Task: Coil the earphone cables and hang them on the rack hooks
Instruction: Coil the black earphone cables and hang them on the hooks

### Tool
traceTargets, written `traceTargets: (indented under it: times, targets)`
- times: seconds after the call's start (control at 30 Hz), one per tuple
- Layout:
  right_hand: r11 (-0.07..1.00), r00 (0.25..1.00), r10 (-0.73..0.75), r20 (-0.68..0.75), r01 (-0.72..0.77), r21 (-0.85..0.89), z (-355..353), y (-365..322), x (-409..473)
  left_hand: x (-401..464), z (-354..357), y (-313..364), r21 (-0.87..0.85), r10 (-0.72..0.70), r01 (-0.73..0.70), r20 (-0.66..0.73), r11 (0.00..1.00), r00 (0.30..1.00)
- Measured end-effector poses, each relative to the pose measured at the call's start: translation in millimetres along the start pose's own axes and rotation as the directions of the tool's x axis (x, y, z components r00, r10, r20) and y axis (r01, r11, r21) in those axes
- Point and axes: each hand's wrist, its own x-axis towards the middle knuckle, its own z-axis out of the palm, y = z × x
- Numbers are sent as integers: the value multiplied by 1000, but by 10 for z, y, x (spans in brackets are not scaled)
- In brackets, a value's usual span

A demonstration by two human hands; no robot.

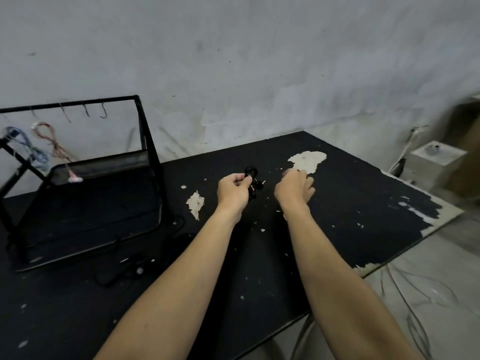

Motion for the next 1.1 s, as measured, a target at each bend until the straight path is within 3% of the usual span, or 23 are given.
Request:
traceTargets:
  times: [0.1,0.4,0.57,0.7,0.8,0.9,0.97,1.03,1.1]
  targets:
    - [982,989,115,92,-100,-160,40,99,34,8,16,-38,18,-21,21,3,1000,1000]
    - [983,972,128,195,-99,-154,16,25,122,50,-120,47,10,10,-10,27,1000,1000]
    - [981,936,52,347,18,-194,-191,-211,200,57,-395,190,-23,49,-48,20,999,999]
    - [893,898,26,439,176,-414,-429,-540,159,24,-693,370,-47,100,-99,11,994,995]
    - [842,872,-29,489,285,-458,-462,-700,80,-64,-944,524,-55,152,-151,11,987,988]
    - [878,839,-197,507,381,-289,-374,-814,46,-177,-1163,649,-84,188,-187,-1,979,982]
    - [898,783,-374,497,440,-19,-375,-969,-53,-247,-1323,703,-99,204,-204,-17,974,979]
    - [836,731,-548,406,466,288,-442,-1161,-247,-298,-1466,726,-115,209,-212,-32,971,977]
    - [701,652,-682,333,452,551,-481,-1399,-470,-331,-1635,757,-126,214,-218,-50,968,976]
